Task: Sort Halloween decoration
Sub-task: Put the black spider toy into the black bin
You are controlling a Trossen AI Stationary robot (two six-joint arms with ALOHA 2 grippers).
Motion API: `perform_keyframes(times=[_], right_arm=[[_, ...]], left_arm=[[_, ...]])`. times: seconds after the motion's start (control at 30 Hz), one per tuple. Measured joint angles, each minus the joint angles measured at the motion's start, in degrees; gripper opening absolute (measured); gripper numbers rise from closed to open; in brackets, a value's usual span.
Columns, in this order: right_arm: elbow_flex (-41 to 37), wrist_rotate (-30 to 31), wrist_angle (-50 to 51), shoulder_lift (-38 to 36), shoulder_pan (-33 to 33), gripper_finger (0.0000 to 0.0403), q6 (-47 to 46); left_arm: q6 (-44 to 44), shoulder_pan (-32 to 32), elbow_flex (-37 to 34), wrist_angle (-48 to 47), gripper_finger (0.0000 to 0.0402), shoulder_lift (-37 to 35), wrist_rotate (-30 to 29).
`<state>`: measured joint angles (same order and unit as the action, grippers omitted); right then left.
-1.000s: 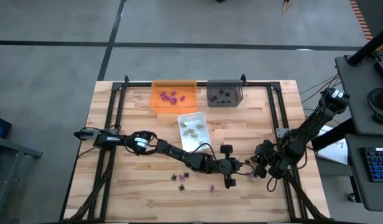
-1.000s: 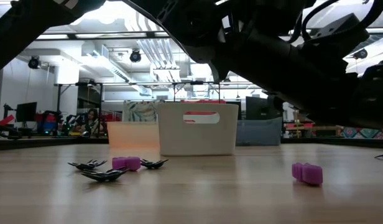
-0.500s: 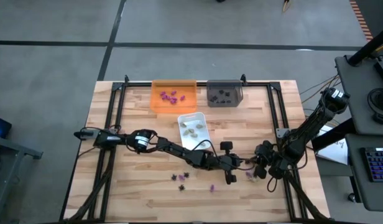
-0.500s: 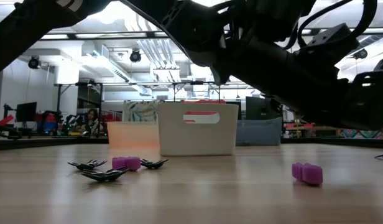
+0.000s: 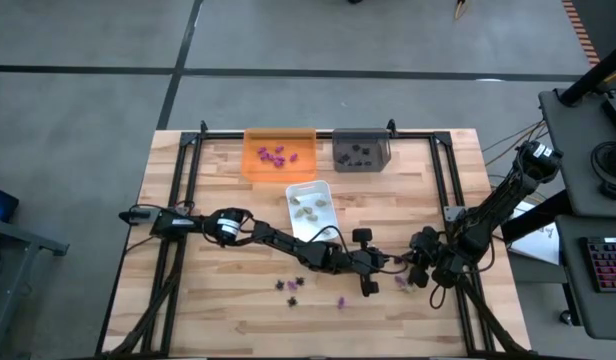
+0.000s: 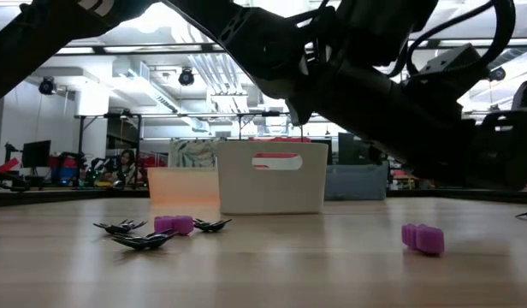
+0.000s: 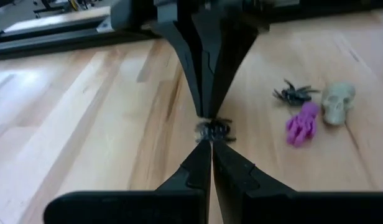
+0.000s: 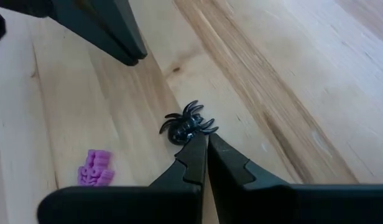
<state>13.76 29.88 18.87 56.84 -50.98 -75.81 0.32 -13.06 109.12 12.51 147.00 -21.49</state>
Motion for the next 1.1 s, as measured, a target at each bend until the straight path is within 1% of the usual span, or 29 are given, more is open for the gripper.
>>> perform_keyframes(times=[0.23,0.47,0.57,0.73,0.8,0.93,1.1], right_arm=[[0.0,0.3,-0.1,0.0,0.0,0.0009,-0.7],[0.0,4.1,-2.3,0.0,0.0,0.0009,1.7],[0.5,3.0,-0.9,-0.2,0.0,0.0009,1.5],[4.6,-0.5,9.5,-0.1,0.0,0.0009,-2.9],[5.9,-1.7,11.7,-0.1,0.0,0.0009,-4.3],[6.0,-1.9,10.8,1.3,0.0,0.0009,-4.6],[5.8,-1.4,8.3,6.1,0.0,0.0009,-4.7]], left_arm=[[0.0,0.0,-0.1,0.0,0.0,0.0,0.0],[0.5,0.0,-0.1,-2.1,0.0,0.0,0.0],[0.6,-0.3,-0.1,-4.0,0.0,-0.2,0.0],[1.3,-1.6,-0.1,-4.2,0.0,-1.0,0.0],[2.2,-2.1,-0.1,-4.1,0.0,-1.3,-0.1],[2.3,-2.3,-0.1,-4.6,0.0,-1.7,-0.8],[2.3,-2.5,-0.1,-6.9,0.0,-3.9,-1.6]])
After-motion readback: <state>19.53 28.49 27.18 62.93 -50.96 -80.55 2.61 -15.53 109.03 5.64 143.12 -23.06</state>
